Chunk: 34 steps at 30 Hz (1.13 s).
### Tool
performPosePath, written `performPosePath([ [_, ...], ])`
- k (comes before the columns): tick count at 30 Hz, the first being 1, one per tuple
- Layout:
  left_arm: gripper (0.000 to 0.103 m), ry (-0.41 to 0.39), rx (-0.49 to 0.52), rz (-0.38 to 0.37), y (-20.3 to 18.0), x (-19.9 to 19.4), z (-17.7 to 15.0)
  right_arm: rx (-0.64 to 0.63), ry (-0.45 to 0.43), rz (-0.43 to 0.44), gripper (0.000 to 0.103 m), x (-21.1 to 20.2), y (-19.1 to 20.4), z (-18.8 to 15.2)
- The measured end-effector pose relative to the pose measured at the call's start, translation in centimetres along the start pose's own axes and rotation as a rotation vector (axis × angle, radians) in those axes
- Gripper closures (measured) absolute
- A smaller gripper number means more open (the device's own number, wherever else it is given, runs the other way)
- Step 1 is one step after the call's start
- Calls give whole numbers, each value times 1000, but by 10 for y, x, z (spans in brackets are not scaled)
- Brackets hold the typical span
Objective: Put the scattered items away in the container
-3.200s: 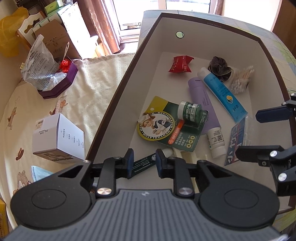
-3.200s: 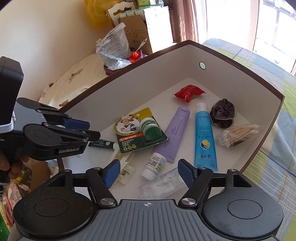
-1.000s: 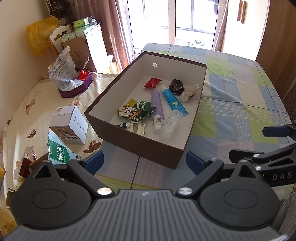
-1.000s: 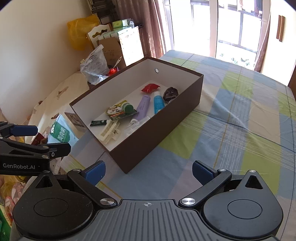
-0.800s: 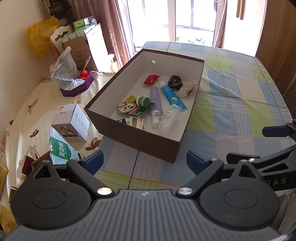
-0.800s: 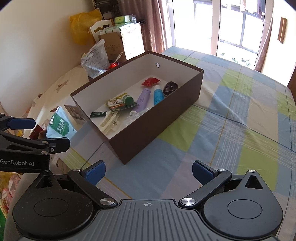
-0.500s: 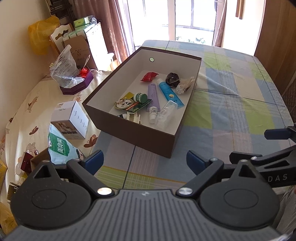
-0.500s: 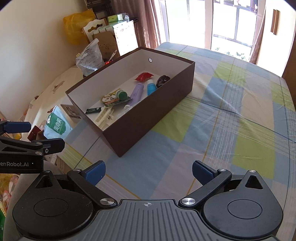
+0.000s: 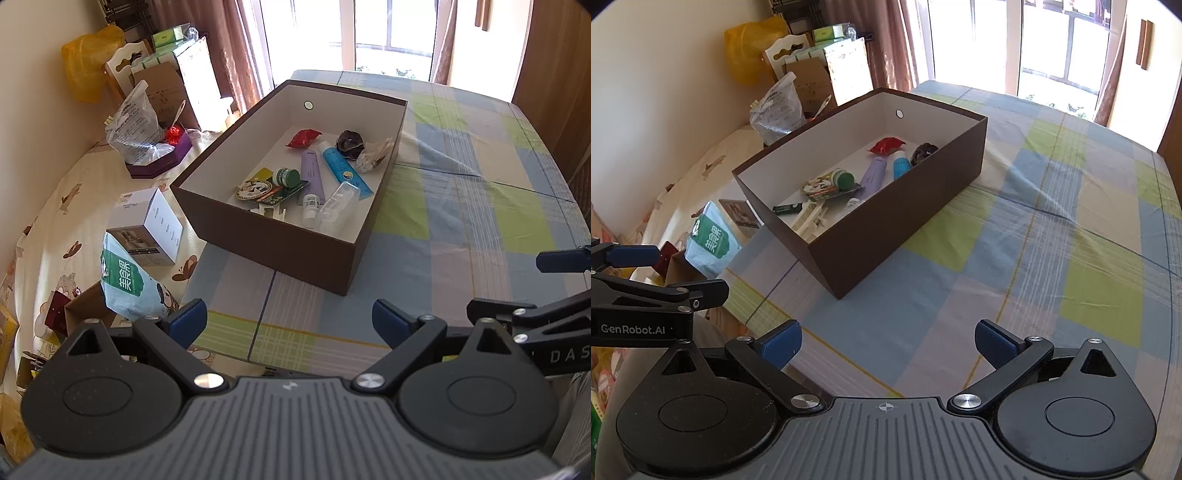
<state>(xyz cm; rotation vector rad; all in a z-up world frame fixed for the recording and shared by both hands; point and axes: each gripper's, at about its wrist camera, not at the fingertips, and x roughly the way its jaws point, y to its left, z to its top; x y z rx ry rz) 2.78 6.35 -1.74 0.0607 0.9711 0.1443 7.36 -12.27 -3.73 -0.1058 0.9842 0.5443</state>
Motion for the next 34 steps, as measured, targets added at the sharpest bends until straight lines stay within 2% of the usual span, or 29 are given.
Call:
performPosePath([
  [22,9,-6,12,-1,-3,1,-4,18,-17,-14,0,-6,-4,-2],
  [34,8,-40,35,10,-6,-2,-5,23,-19,-13,0,-6,-6,-3],
])
